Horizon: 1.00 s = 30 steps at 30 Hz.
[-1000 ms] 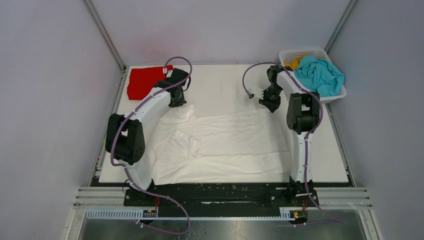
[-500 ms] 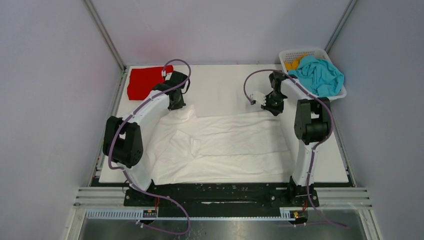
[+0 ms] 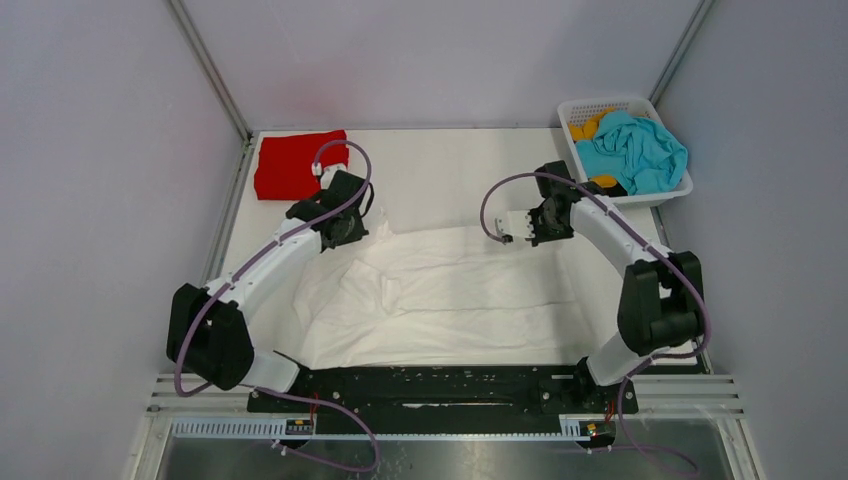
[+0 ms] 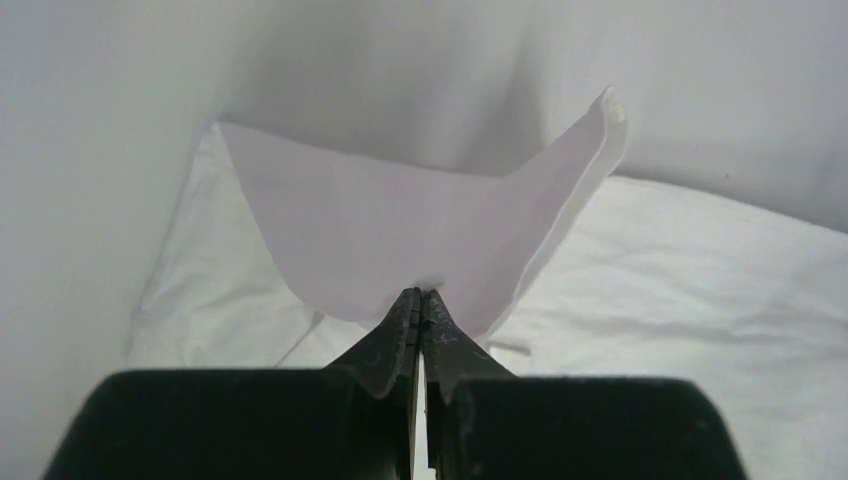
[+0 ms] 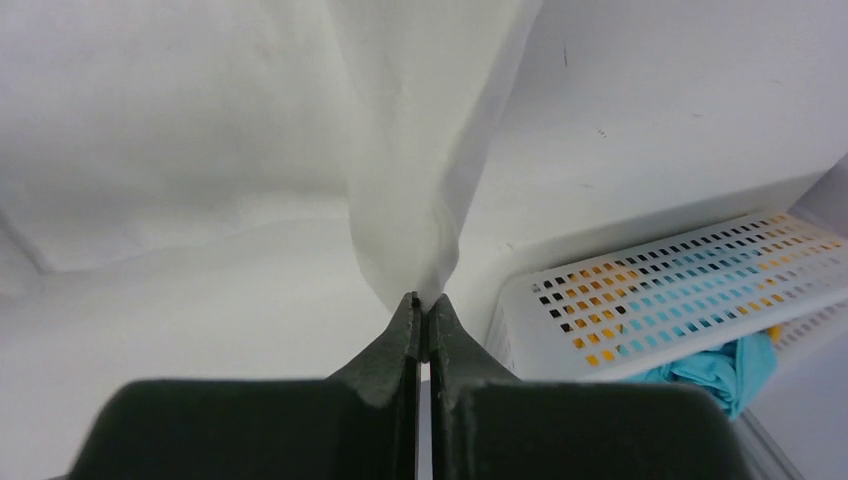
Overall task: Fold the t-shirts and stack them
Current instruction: Grab the side of the flattened tshirt furthest away from the robot with both arms, then fold the other side of the tshirt into a rectangle
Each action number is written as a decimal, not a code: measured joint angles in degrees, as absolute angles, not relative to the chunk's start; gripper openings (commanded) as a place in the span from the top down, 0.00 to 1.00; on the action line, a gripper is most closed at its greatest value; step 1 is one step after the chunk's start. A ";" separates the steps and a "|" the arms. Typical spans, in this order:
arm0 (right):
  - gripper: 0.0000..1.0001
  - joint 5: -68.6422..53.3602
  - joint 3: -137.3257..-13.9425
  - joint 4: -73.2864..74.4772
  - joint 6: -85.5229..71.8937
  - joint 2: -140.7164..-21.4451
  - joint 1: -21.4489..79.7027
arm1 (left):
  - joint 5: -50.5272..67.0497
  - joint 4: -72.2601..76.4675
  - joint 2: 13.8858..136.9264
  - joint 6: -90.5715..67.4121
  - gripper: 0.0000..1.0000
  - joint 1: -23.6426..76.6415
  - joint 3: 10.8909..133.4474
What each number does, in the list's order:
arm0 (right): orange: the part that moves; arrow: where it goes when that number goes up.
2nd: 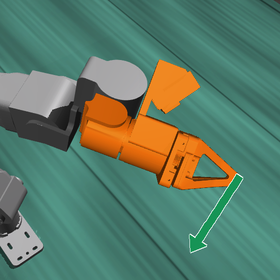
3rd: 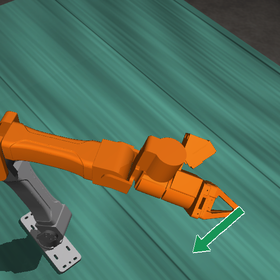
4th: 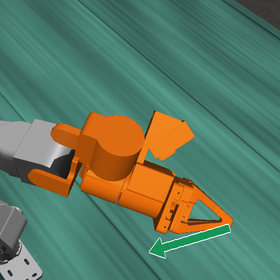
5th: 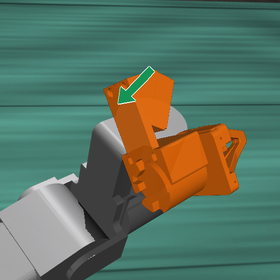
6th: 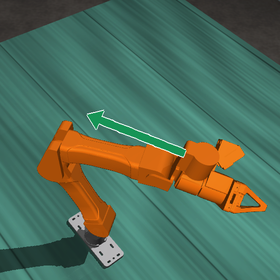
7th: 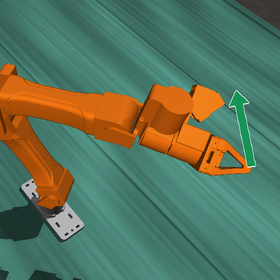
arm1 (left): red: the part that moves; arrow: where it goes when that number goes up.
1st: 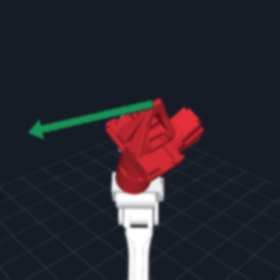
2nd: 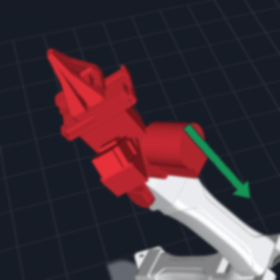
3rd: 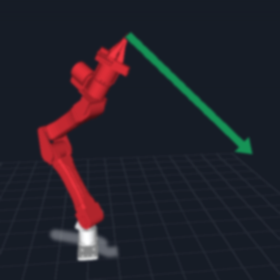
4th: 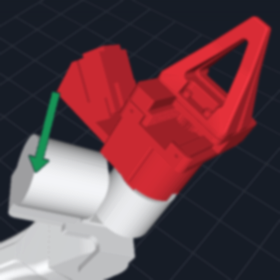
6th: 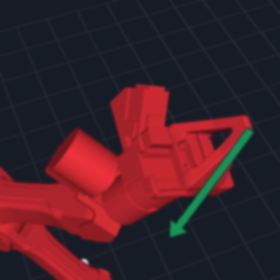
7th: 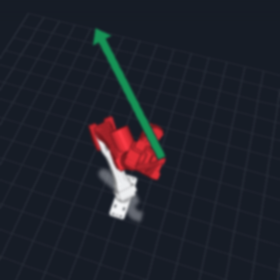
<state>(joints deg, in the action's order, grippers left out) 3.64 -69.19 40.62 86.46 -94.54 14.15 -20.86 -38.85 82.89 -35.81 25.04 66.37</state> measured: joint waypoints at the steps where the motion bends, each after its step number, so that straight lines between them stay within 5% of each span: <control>1: 1.00 3.57 -67.92 40.86 88.03 -92.62 14.22 | -20.86 -38.96 81.67 -36.38 1.00 25.50 65.01; 22: 1.00 2.74 -43.16 51.92 113.19 -62.11 19.03 | -21.98 -49.84 58.96 -48.14 1.00 32.21 48.16; 30: 1.00 2.17 -41.06 52.64 115.90 -59.81 19.03 | -22.57 -56.10 53.06 -52.56 1.00 32.27 45.34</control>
<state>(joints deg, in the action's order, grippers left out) 2.17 -41.06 52.64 115.90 -59.81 19.03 -22.57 -56.10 53.06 -52.56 32.27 45.34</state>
